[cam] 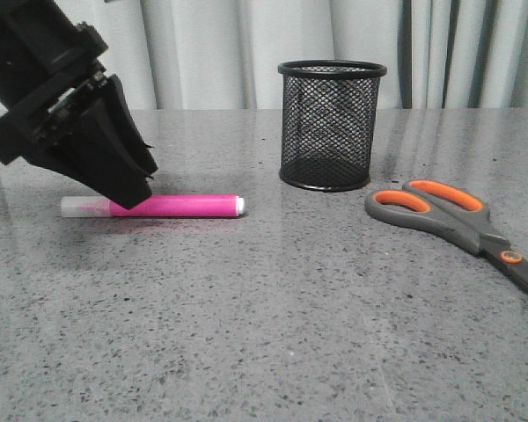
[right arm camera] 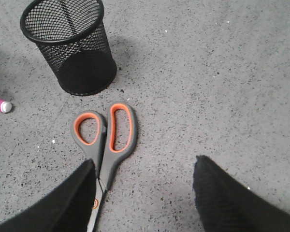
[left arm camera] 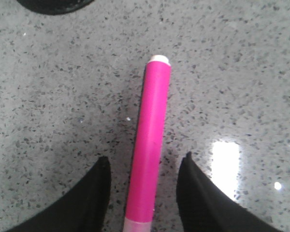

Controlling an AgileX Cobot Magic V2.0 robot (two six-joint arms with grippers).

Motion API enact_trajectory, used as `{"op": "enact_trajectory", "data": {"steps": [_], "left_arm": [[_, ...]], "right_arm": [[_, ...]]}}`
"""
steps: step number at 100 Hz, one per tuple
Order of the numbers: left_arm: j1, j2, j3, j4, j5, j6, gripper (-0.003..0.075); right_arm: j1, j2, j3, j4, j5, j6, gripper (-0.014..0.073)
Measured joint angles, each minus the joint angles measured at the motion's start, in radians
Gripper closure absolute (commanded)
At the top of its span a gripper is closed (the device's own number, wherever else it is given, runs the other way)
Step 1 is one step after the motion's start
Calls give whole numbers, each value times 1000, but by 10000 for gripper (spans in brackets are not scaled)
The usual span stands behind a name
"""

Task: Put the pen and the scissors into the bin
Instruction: 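Lower the left gripper onto the pink marker and close it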

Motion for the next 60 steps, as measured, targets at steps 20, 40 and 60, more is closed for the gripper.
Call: {"op": "enact_trajectory", "data": {"steps": [20, 40, 60], "left_arm": [[0, 43, -3, 7, -6, 0, 425], [0, 49, -7, 18, -6, 0, 485], [-2, 49, -8, 30, 14, 0, 737]], "right_arm": [[0, 0, 0, 0, 2, 0, 193], [0, 0, 0, 0, 2, 0, 193], [0, 0, 0, 0, 2, 0, 193]]}}
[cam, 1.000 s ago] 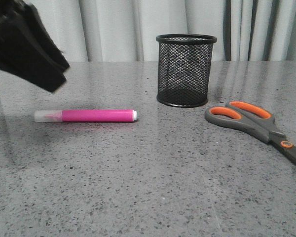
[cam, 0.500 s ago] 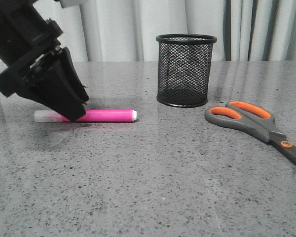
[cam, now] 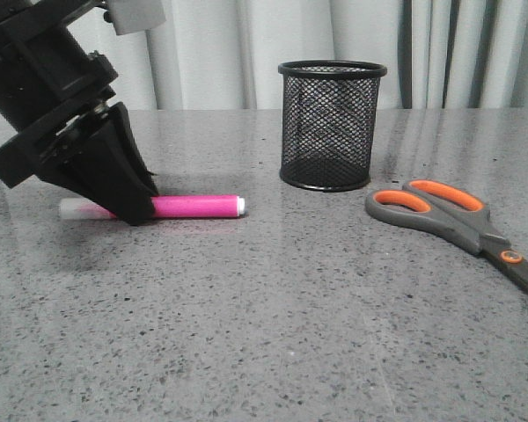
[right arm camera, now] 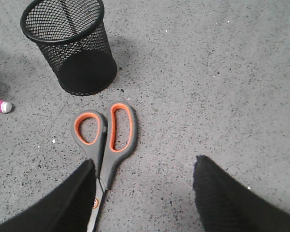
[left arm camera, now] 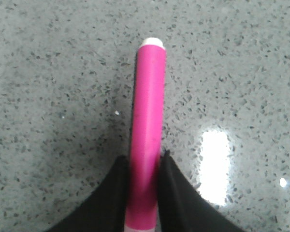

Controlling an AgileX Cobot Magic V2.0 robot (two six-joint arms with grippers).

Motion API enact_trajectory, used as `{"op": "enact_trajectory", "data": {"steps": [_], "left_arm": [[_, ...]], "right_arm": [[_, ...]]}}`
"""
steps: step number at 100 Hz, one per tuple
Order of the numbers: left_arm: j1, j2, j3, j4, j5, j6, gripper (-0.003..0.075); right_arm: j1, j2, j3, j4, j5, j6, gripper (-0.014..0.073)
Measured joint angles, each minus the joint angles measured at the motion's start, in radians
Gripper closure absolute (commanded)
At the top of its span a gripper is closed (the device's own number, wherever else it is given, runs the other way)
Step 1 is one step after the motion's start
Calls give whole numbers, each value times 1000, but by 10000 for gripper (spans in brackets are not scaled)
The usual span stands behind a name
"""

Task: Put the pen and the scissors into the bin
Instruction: 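Lower the left gripper onto the pink marker and close it, then lift the pink marker with the left gripper and drop it into the mesh cup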

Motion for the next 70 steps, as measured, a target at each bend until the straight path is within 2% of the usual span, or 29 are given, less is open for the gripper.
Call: {"op": "enact_trajectory", "data": {"steps": [19, 30, 52, 70], "left_arm": [[0, 2, -52, 18, 38, -19, 739], [0, -8, -136, -37, 48, -49, 739], [0, -32, -313, -311, -22, -61, 740], [-29, -25, -340, -514, -131, -35, 739]], "right_arm": [[0, 0, 0, 0, 0, 0, 193], [0, 0, 0, 0, 0, 0, 193], [0, 0, 0, 0, 0, 0, 193], [0, 0, 0, 0, 0, 0, 193]]}}
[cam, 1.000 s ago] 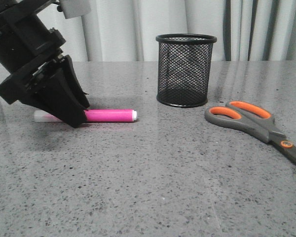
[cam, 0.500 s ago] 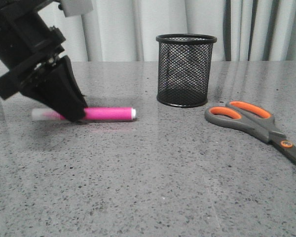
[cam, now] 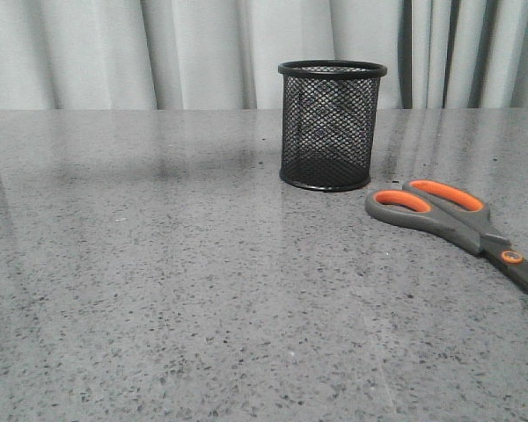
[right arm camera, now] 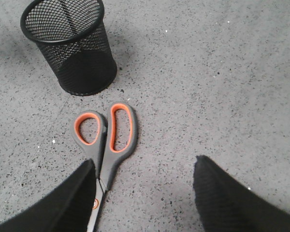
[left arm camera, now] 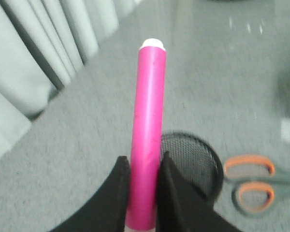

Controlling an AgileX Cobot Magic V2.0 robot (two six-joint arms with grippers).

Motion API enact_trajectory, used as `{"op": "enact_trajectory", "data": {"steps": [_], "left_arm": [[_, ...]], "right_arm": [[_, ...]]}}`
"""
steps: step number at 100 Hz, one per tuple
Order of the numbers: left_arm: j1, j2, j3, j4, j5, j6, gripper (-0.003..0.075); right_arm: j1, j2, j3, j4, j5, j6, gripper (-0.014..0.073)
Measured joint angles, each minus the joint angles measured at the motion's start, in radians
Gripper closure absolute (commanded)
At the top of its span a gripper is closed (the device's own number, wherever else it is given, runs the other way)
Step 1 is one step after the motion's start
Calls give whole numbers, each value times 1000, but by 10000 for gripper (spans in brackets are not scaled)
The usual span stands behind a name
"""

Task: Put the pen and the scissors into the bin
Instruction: 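Lift the pink marker with the left gripper and drop it into the mesh cup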

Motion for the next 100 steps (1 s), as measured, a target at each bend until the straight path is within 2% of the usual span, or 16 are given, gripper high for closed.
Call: {"op": "enact_trajectory", "data": {"steps": [30, 63, 70, 77, 82, 89, 94, 100], "left_arm": [[-136, 140, -2, -128, -167, 74, 739], [-166, 230, -2, -198, -190, 108, 722], [-166, 234, -2, -199, -186, 108, 653], [-166, 235, -2, -199, -183, 110, 535], [-166, 235, -2, -202, -178, 110, 421], [-166, 235, -2, -207, -174, 110, 311], [-166, 235, -2, -210, -174, 110, 286], [-164, 232, -2, -213, -174, 112, 300]], "right_arm": [[0, 0, 0, 0, 0, 0, 193], [0, 0, 0, 0, 0, 0, 193], [0, 0, 0, 0, 0, 0, 193], [0, 0, 0, 0, 0, 0, 193], [0, 0, 0, 0, 0, 0, 193], [0, 0, 0, 0, 0, 0, 193], [0, 0, 0, 0, 0, 0, 193], [0, 0, 0, 0, 0, 0, 193]]}}
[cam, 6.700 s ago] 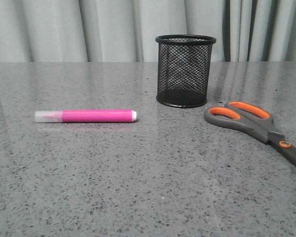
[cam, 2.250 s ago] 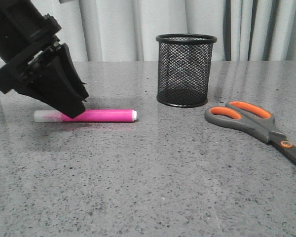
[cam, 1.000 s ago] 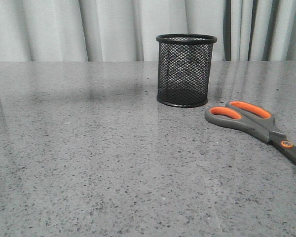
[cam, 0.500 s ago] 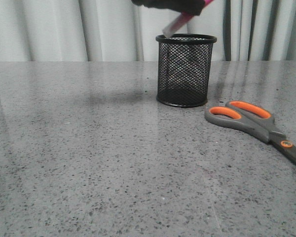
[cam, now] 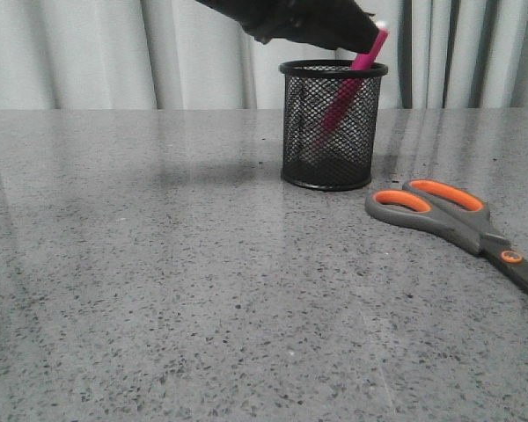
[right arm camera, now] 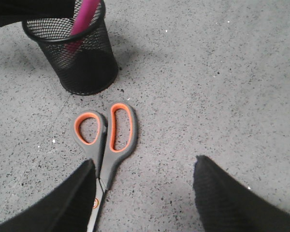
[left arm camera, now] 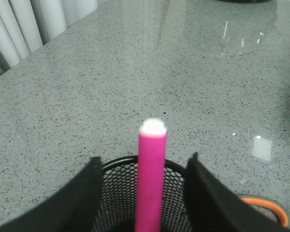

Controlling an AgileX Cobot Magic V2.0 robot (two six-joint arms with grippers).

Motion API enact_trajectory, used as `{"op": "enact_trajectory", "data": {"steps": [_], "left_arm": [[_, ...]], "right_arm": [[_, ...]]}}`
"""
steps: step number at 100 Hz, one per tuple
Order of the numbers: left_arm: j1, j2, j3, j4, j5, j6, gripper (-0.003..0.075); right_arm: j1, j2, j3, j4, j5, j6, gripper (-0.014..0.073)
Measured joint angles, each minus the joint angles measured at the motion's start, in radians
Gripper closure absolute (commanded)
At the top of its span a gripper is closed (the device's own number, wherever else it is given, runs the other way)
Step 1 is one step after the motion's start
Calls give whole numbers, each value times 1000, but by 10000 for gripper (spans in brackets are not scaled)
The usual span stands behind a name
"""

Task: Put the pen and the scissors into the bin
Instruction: 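Lift the pink marker with the left gripper and drop it into the mesh cup, then move the right gripper down over the scissors handles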

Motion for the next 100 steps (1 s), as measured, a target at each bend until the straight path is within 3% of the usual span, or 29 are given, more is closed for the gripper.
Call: {"op": "enact_trajectory", "data": {"steps": [14, 21, 30, 58, 86, 100], "left_arm": [[46, -59, 0, 0, 7, 0, 408], [90, -111, 0, 0, 13, -4, 528], [153, -184, 0, 18, 35, -38, 742], [342, -395, 41, 183, 108, -216, 740], [412, -682, 357, 251, -92, -295, 740], [461, -796, 512, 251, -160, -297, 740]], "right_arm": [[0, 0, 0, 0, 2, 0, 193], [0, 0, 0, 0, 2, 0, 193], [0, 0, 0, 0, 2, 0, 193], [0, 0, 0, 20, 5, 0, 193], [2, 59, 0, 62, 10, -17, 193], [52, 124, -12, 64, 60, -63, 193]]}}
